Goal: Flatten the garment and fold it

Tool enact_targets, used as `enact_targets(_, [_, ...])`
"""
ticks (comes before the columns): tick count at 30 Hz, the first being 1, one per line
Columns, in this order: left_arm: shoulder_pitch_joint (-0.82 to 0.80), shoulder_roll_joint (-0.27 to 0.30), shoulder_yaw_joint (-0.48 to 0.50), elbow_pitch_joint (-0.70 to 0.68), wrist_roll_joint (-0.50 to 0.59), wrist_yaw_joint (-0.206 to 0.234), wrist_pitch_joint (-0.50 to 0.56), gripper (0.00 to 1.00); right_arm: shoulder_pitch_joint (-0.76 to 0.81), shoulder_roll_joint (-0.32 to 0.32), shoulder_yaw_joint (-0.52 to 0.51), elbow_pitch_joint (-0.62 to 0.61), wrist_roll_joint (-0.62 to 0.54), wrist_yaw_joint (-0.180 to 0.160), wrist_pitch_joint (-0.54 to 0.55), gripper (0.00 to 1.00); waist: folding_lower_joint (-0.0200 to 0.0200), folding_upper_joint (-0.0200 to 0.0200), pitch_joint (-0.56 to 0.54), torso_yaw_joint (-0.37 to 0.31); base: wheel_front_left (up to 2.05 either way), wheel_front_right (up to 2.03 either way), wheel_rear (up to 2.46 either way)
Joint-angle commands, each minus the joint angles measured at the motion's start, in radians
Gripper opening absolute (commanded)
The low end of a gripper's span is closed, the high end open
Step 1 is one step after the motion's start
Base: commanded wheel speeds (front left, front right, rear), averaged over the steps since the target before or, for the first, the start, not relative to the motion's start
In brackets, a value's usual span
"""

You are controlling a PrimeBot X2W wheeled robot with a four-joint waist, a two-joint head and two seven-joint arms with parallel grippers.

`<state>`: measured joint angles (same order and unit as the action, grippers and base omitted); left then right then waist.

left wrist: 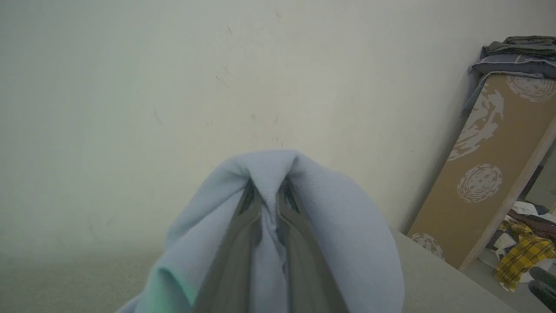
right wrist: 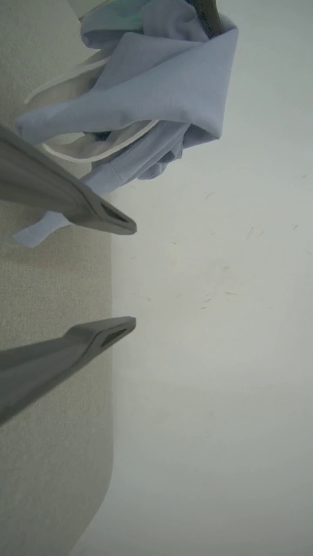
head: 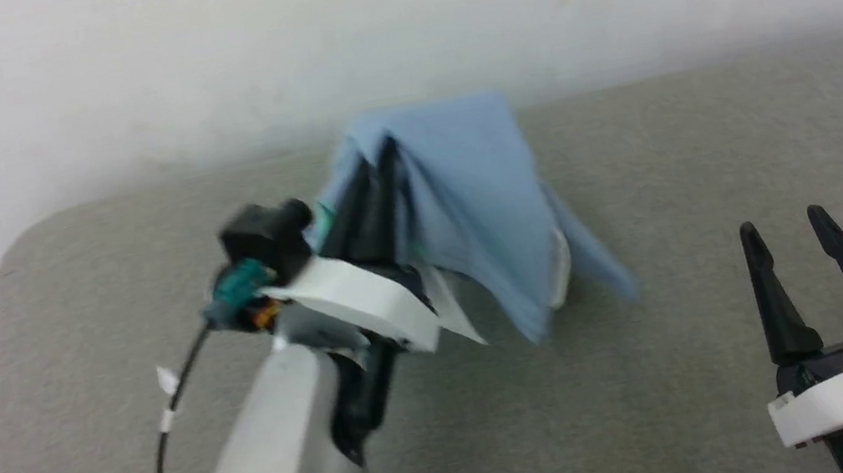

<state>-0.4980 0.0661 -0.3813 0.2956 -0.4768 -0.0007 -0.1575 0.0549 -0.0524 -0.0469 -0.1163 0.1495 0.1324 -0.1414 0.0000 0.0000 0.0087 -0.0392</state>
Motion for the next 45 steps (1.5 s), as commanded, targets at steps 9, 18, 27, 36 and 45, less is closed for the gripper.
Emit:
enact_targets(9, [0.184, -0.013, -0.117, 0.195, -0.051, 0.028, 0.041, 0.00, -0.029, 0.002, -0.003, 0.029, 0.028, -0.002, -0.024, 1.00, 0.0000, 0.0000, 0.124, -0.176, 0.00, 0.00, 0.00])
enact_targets(18, [0.235, -0.015, -0.154, 0.176, -0.059, 0.019, -0.064, 1.00, -0.034, 0.002, 0.001, 0.056, 0.024, -0.002, -0.036, 1.00, 0.0000, 0.0000, 0.087, -0.131, 0.00, 0.00, 0.00])
enact_targets(27, [0.296, 0.041, -0.075, -0.110, 0.031, 0.117, -0.102, 1.00, 0.003, 0.002, 0.000, 0.053, 0.015, -0.002, -0.024, 1.00, 0.0000, 0.0000, 0.017, -0.061, 0.00, 0.00, 0.00])
enact_targets(36, [0.434, 0.149, 0.108, -0.263, 0.103, 0.234, -0.104, 1.00, 0.039, 0.002, 0.003, 0.026, -0.003, -0.002, 0.008, 1.00, 0.0000, 0.0000, -0.016, -0.015, 0.00, 0.00, 0.00])
enact_targets(45, [0.586, 0.211, 0.201, -0.347, 0.095, 0.287, -0.098, 1.00, 0.062, 0.002, 0.023, 0.034, -0.039, -0.002, 0.117, 1.00, 0.0000, 0.0000, -0.032, 0.041, 0.00, 0.00, 0.00])
